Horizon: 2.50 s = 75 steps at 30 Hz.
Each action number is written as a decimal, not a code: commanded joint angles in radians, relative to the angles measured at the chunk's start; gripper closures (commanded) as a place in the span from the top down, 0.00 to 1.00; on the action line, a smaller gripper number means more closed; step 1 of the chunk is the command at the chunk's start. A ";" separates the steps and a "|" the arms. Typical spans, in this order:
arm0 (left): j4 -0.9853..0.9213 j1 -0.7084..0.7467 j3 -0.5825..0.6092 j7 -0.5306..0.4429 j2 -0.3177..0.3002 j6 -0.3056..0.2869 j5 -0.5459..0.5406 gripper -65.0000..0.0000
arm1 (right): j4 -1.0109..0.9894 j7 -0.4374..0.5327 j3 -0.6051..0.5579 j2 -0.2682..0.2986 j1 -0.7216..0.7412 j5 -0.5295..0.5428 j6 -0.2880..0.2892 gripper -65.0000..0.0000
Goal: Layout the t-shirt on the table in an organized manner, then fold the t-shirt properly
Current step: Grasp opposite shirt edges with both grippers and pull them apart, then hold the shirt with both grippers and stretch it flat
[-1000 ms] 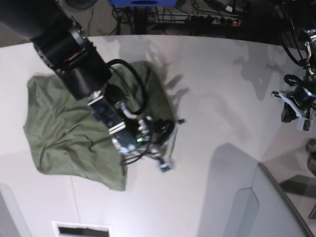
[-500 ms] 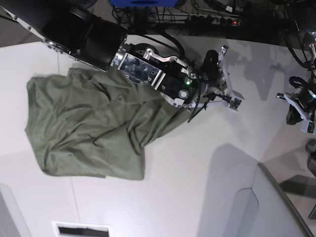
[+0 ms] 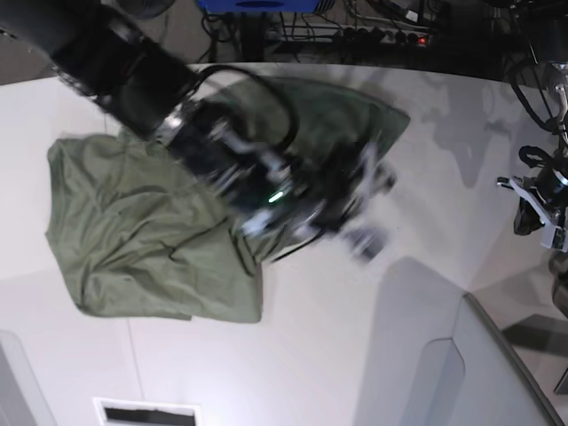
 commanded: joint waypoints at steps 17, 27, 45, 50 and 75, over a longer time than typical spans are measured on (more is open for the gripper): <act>-0.042 -0.093 0.574 -0.029 0.279 0.027 0.134 0.00 | -0.137 0.040 0.735 0.267 -0.127 0.007 0.006 0.02; -0.215 -0.150 0.589 -0.029 0.286 0.092 0.363 0.00 | -0.497 0.141 0.760 0.279 0.008 -0.087 0.008 0.02; 0.101 0.178 0.302 -0.024 0.199 0.093 0.395 0.00 | -0.422 0.064 1.089 0.274 -0.128 -0.254 -0.035 0.02; 0.204 0.158 0.252 -0.020 0.217 0.093 0.395 0.00 | -0.204 0.064 1.077 0.251 -0.188 -0.254 -0.089 0.02; 0.164 0.068 0.582 0.056 0.395 0.093 0.409 0.00 | -0.812 0.328 0.803 0.290 0.220 -0.257 -0.034 0.02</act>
